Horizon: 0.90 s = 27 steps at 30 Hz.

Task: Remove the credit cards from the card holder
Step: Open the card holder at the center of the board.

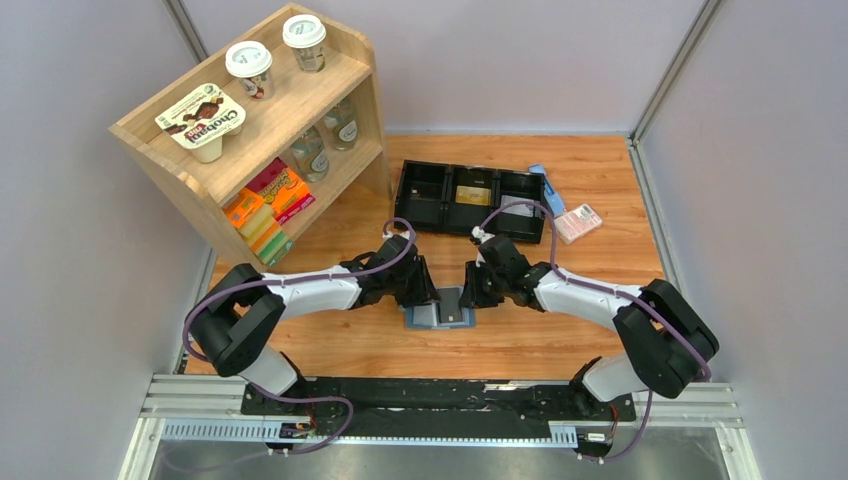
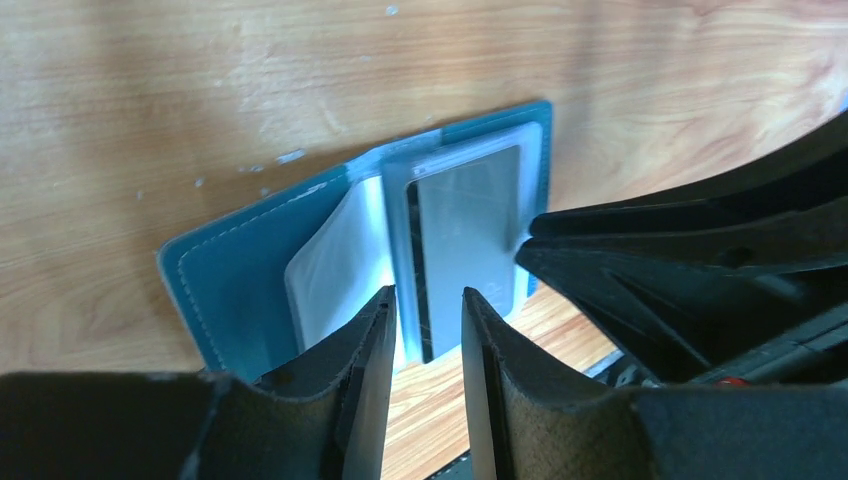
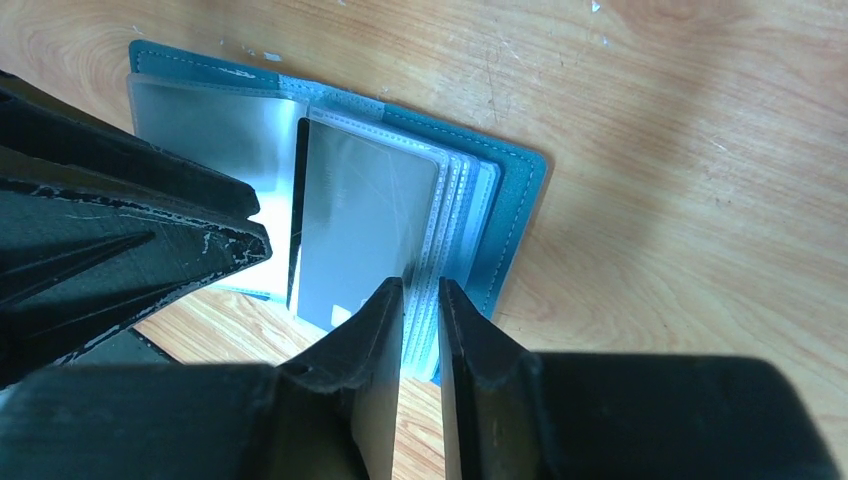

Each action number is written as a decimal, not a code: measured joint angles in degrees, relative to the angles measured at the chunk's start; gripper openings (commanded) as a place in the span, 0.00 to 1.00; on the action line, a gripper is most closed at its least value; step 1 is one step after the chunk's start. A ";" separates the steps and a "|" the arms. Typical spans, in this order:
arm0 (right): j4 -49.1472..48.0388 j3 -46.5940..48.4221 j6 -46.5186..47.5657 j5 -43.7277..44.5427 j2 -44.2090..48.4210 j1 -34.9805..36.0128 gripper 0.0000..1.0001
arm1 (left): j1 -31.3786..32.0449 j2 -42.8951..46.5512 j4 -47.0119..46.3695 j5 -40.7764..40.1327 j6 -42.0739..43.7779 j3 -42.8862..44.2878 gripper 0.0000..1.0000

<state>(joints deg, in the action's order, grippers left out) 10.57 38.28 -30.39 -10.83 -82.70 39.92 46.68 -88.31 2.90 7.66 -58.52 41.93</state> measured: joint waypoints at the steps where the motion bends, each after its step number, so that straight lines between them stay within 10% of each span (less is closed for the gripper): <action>1: 0.00 0.00 0.00 -0.04 0.07 0.00 0.22 | 0.00 0.15 -0.72 0.04 -0.20 0.00 0.39; 27: -1.22 -0.04 0.00 -1.29 -0.87 0.00 0.19 | 0.00 -3.23 -4.22 1.29 -1.84 0.02 0.39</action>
<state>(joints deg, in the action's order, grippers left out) 9.34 38.24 -30.39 -12.12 -83.57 39.92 46.68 -91.55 -1.32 8.95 -60.36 41.95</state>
